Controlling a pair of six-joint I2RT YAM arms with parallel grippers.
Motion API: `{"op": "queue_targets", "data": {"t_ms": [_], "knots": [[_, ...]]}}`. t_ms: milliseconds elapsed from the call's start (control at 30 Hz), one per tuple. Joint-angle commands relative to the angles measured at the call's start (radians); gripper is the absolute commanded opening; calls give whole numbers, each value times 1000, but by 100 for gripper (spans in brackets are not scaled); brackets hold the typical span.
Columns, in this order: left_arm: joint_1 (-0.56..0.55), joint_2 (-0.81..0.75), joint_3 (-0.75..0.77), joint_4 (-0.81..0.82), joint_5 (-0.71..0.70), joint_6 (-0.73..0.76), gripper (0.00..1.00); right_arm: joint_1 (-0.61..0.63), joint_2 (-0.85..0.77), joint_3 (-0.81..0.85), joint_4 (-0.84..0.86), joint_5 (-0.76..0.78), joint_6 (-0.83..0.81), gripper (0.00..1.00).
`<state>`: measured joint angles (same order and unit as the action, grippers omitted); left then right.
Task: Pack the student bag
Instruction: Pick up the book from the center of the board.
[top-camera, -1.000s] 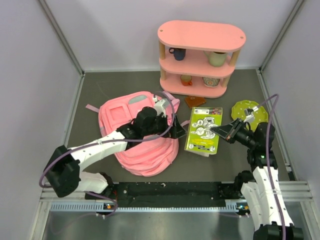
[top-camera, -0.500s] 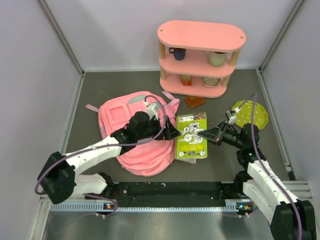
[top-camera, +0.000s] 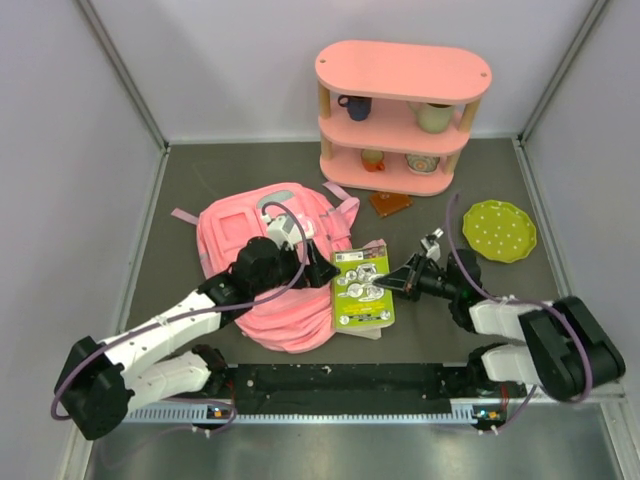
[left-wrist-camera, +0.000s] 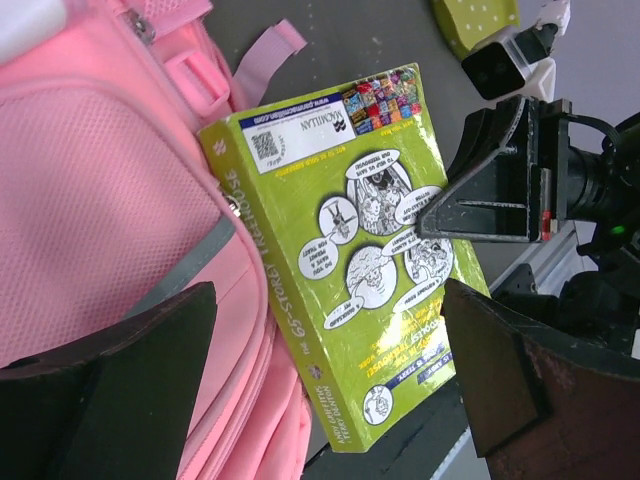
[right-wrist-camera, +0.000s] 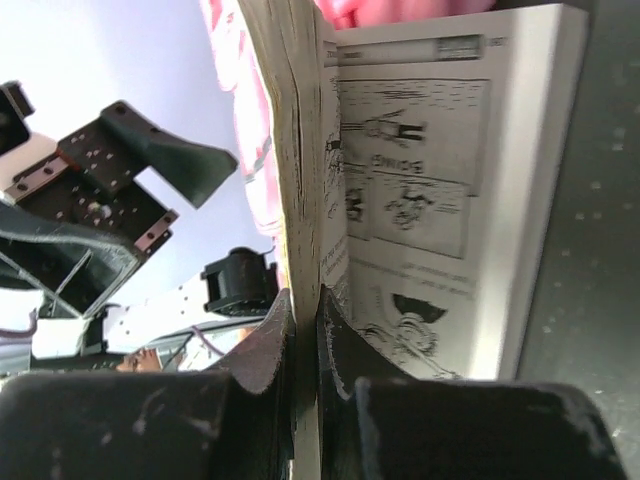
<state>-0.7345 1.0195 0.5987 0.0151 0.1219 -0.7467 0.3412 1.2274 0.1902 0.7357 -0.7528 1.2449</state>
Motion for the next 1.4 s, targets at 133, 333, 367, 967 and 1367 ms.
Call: {"op": "queue_targets", "data": {"t_ms": [133, 333, 367, 967, 1367], "knots": [[18, 36, -42, 35, 79, -9, 99, 28, 191, -17, 180, 96, -53, 0], [15, 160, -33, 117, 240, -42, 99, 28, 115, -52, -71, 205, -157, 0], [6, 171, -34, 141, 243, -52, 99, 30, 97, -52, -111, 217, -197, 0], [-143, 464, 70, 93, 144, -120, 99, 28, 113, -55, -202, 222, -265, 0], [-160, 587, 147, 100, 162, -109, 71, 30, 152, -77, -94, 176, -246, 0]]}}
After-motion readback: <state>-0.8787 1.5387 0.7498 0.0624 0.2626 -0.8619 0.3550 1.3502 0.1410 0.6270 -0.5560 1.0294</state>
